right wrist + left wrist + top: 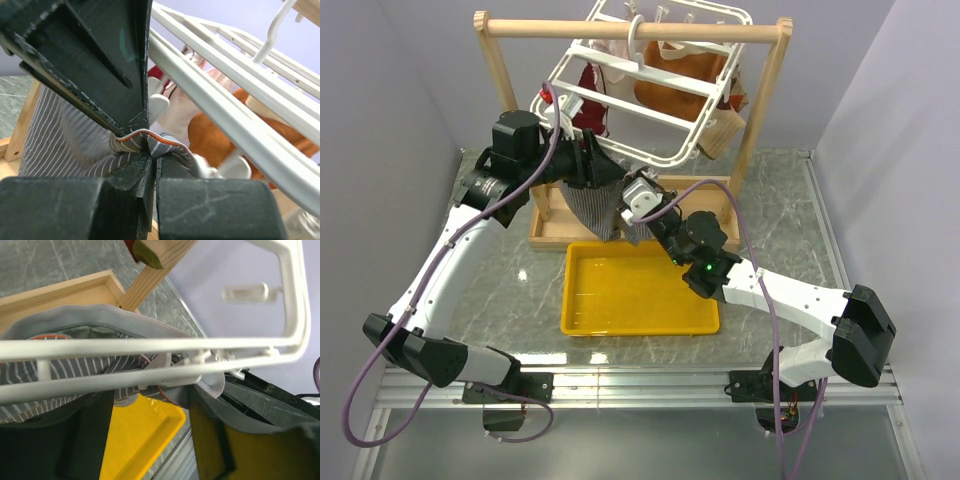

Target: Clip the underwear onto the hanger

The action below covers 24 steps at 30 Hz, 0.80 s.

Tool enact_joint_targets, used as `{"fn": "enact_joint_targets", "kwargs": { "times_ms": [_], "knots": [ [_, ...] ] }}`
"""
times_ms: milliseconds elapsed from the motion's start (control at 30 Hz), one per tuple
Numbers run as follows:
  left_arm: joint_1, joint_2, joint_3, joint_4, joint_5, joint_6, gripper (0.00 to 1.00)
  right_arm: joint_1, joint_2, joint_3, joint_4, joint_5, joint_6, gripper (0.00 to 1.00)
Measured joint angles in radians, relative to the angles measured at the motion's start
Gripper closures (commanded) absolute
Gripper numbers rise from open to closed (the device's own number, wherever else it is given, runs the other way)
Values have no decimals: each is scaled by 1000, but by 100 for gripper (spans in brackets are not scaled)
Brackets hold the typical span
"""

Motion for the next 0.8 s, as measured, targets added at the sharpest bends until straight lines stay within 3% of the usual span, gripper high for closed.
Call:
{"fn": "enact_joint_targets", "kwargs": {
  "times_ms": [167, 367, 800],
  "knots": [
    [8, -19, 0, -17, -18, 2, 12, 0, 0, 0, 0, -4, 1, 100],
    [11, -87, -16, -20, -26, 23, 1, -3, 0, 0, -7, -10, 2, 100],
    [12, -384, -264, 67, -44, 43, 1, -64, -49, 0, -146, -27, 94, 98]
  ]
}}
